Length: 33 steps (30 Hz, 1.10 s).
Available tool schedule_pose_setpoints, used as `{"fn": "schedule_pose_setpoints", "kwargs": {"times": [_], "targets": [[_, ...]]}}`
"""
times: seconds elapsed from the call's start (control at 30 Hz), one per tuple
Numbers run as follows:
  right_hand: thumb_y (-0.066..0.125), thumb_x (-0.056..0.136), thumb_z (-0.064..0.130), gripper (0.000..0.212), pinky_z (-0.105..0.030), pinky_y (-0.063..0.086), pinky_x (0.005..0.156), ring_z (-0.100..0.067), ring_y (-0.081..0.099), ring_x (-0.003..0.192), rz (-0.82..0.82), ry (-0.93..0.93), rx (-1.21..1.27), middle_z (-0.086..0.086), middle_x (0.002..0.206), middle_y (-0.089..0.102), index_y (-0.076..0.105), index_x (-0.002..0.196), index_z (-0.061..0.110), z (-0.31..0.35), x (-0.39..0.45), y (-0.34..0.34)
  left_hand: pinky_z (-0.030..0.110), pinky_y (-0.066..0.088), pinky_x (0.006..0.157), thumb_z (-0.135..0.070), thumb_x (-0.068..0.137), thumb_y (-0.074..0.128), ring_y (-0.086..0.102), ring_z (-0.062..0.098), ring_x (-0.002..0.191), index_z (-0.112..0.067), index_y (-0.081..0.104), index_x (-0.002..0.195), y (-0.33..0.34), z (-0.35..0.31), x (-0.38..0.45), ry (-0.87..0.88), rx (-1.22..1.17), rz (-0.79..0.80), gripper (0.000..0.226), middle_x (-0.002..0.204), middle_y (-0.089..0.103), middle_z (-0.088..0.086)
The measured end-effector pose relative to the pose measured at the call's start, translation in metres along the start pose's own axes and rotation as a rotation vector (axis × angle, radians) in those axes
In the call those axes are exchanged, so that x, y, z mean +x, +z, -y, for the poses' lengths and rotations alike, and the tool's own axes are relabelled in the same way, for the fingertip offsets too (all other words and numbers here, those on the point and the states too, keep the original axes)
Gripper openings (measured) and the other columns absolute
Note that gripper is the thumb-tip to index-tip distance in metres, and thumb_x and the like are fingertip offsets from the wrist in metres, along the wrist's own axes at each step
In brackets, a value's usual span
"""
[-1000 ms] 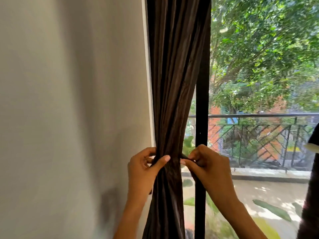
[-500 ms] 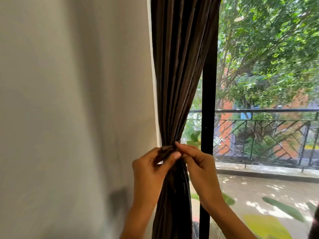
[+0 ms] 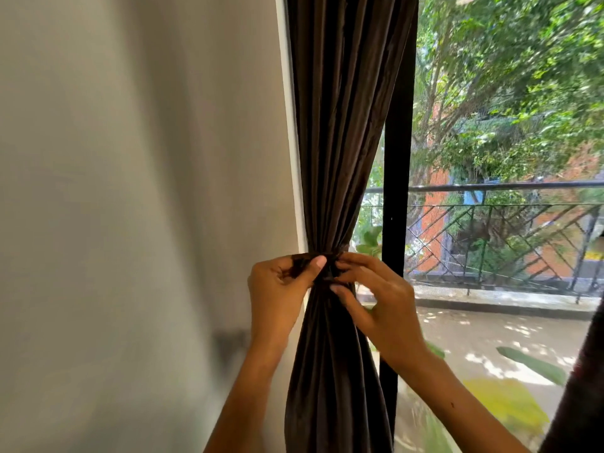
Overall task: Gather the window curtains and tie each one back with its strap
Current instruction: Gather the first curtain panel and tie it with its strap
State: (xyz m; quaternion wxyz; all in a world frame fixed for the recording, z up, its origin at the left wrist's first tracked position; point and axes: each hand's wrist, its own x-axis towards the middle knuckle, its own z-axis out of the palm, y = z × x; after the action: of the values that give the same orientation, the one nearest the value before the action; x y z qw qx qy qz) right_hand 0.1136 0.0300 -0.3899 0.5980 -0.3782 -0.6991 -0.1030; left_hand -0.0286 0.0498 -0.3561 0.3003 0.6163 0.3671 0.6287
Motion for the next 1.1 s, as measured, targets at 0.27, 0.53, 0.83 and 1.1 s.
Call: {"fn": "schedule_pose_setpoints", "kwargs": {"times": [0.27, 0.53, 0.83, 1.1], "targets": [[0.053, 0.094, 0.015, 0.010, -0.009, 0.044, 0.080, -0.005, 0.064, 0.093, -0.015, 0.012, -0.046, 0.002, 0.103, 0.068, 0.060, 0.099, 0.009, -0.011, 0.022, -0.018, 0.014, 0.050, 0.069, -0.026, 0.080, 0.074, 0.057, 0.007, 0.084, -0.015, 0.073, 0.095, 0.010, 0.018, -0.012, 0.643, 0.417, -0.120, 0.018, 0.093, 0.065, -0.001], [0.072, 0.084, 0.012, 0.024, -0.016, 0.050, 0.056, 0.010, 0.062, 0.079, -0.188, 0.083, 0.002, 0.018, 0.076, 0.057, 0.049, 0.089, 0.015, -0.015, 0.027, -0.014, 0.019, 0.049, 0.077, -0.019, 0.076, 0.078, 0.054, 0.013, 0.096, -0.006, 0.072, 0.084, 0.026, 0.016, -0.013, 0.813, 0.676, -0.223, 0.017, 0.100, 0.069, 0.006], [0.065, 0.089, 0.014, 0.031, -0.032, 0.040, 0.097, -0.025, 0.053, 0.115, -0.122, -0.237, -0.308, -0.013, 0.124, 0.053, 0.066, 0.118, 0.006, -0.032, 0.008, -0.004, 0.035, 0.037, 0.102, -0.012, 0.084, 0.070, 0.050, 0.025, 0.123, -0.009, 0.065, 0.087, 0.013, 0.019, 0.008, 1.133, 0.801, -0.106, 0.007, 0.121, 0.065, 0.010], [0.061, 0.092, 0.017, 0.017, -0.032, 0.037, 0.084, -0.020, 0.060, 0.099, -0.251, -0.264, -0.272, -0.004, 0.101, 0.070, 0.069, 0.107, 0.014, -0.029, 0.015, 0.007, 0.046, 0.035, 0.107, -0.020, 0.086, 0.070, 0.050, 0.021, 0.127, -0.011, 0.070, 0.082, 0.005, 0.013, 0.007, 1.137, 0.808, -0.054, 0.010, 0.128, 0.059, 0.007]]}}
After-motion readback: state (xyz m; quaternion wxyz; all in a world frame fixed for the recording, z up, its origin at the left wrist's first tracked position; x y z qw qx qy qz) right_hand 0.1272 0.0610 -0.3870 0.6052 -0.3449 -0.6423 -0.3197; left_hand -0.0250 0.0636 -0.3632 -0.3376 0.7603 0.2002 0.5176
